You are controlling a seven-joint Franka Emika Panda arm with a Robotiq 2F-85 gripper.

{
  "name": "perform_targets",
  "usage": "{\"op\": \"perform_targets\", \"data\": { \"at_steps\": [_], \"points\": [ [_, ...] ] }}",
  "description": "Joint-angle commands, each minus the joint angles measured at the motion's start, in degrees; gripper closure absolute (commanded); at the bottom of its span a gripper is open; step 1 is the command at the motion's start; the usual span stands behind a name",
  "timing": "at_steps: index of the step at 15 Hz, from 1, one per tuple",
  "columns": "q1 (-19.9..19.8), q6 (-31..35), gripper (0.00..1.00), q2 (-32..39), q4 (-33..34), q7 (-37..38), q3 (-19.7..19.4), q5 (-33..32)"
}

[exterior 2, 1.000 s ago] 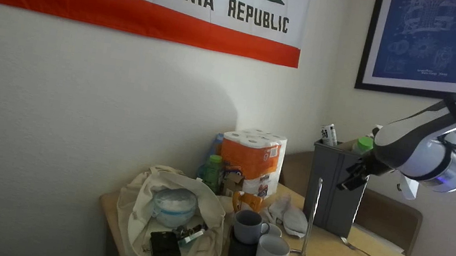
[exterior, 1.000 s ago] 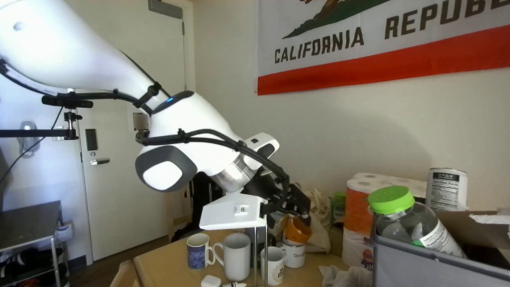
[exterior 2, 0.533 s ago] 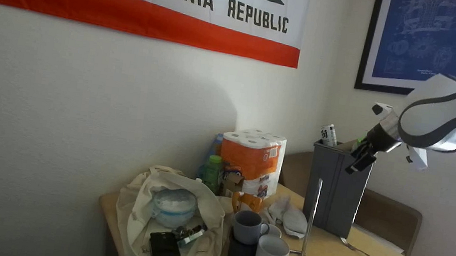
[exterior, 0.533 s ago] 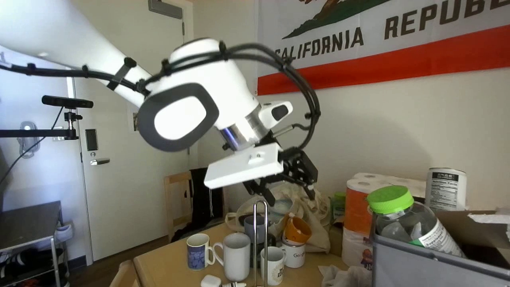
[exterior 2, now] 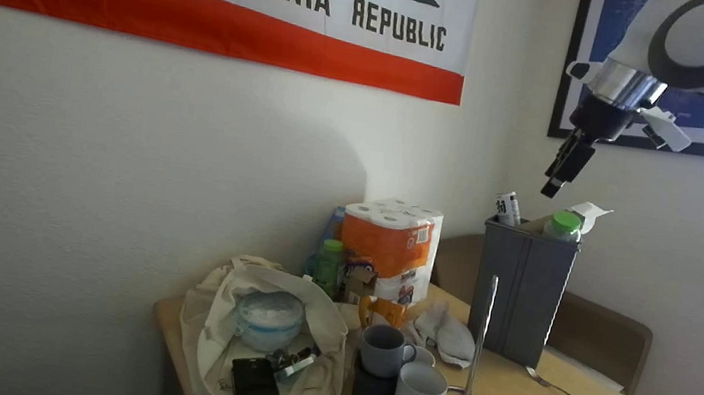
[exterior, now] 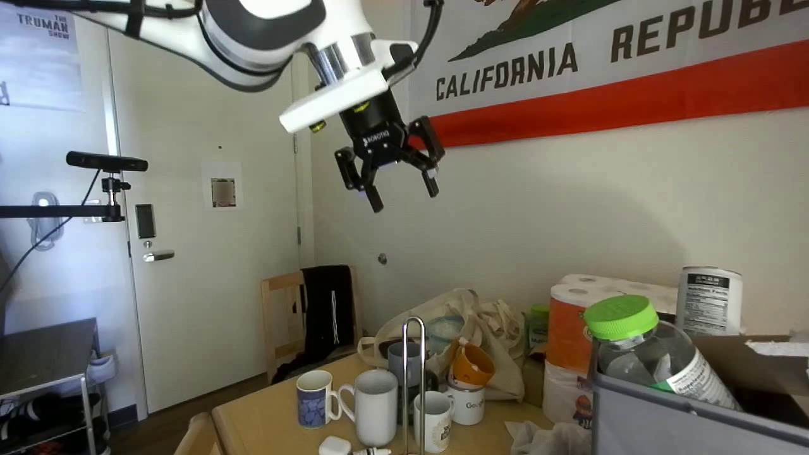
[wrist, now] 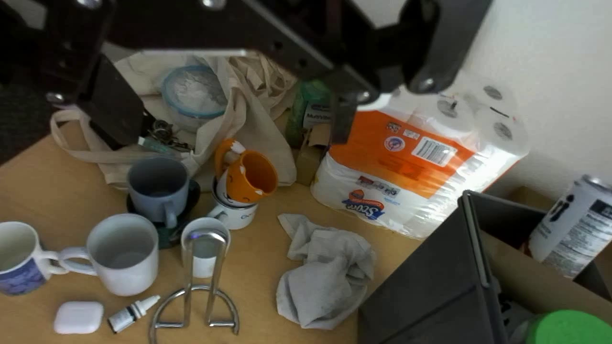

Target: Pick the object and move it to the right on the counter

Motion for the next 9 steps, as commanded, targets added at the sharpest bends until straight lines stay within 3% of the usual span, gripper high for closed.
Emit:
{"op": "perform_targets", "data": {
  "at_steps": [1, 2, 9],
  "points": [
    [2.38, -11.21, 0.0, 2.14, 10.1, 3.03, 0.4, -0.47],
    [2.73, -7.09, 0.0, 0.06, 5.5, 1.56, -0.54, -0.4],
    [3.19, -9.99, 0.0, 1.65, 8.67, 1.75, -0.41, -0.26]
  ]
}}
